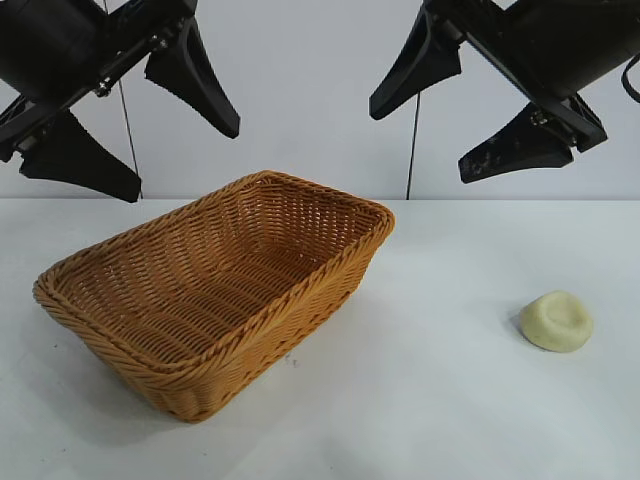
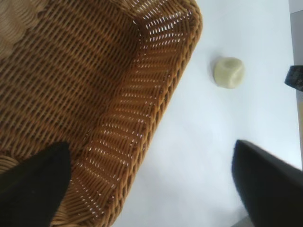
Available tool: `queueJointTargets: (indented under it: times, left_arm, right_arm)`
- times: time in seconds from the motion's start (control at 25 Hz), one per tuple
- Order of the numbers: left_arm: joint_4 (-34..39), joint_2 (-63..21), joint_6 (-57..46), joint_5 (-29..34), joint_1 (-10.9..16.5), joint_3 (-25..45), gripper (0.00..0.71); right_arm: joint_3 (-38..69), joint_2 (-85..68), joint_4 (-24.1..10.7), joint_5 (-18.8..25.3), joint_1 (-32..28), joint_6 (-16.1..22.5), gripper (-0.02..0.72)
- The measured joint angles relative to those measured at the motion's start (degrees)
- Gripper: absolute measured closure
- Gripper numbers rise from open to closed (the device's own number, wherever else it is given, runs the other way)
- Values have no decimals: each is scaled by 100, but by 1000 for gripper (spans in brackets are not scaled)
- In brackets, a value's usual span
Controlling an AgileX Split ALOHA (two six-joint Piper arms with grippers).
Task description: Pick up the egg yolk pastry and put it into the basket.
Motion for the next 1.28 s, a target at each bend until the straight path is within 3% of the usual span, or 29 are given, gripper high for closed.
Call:
queueJointTargets:
  times: [0.16, 0.4, 0.68, 0.84, 1.04, 1.28]
  left_arm:
    - [244, -89, -386, 188, 0, 0, 46]
    - [1265, -697, -1544, 579, -30, 0, 46]
    - [2785, -1164, -3682, 895, -666, 13, 46]
    - [3486, -1170, -5145, 923, -773, 223, 46]
    - [3843, -1170, -6473, 923, -773, 563, 46]
    - [3846, -1163, -7244, 614, -773, 603, 46]
  right_arm:
    - [0, 0, 0, -1, 0, 0, 12]
    - [0, 0, 0, -17, 0, 0, 12]
    - [0, 0, 0, -17, 0, 0, 12]
    - [0, 0, 0, -17, 0, 0, 12]
    - [0, 0, 0, -17, 0, 0, 12]
    - [0, 0, 0, -17, 0, 6, 12]
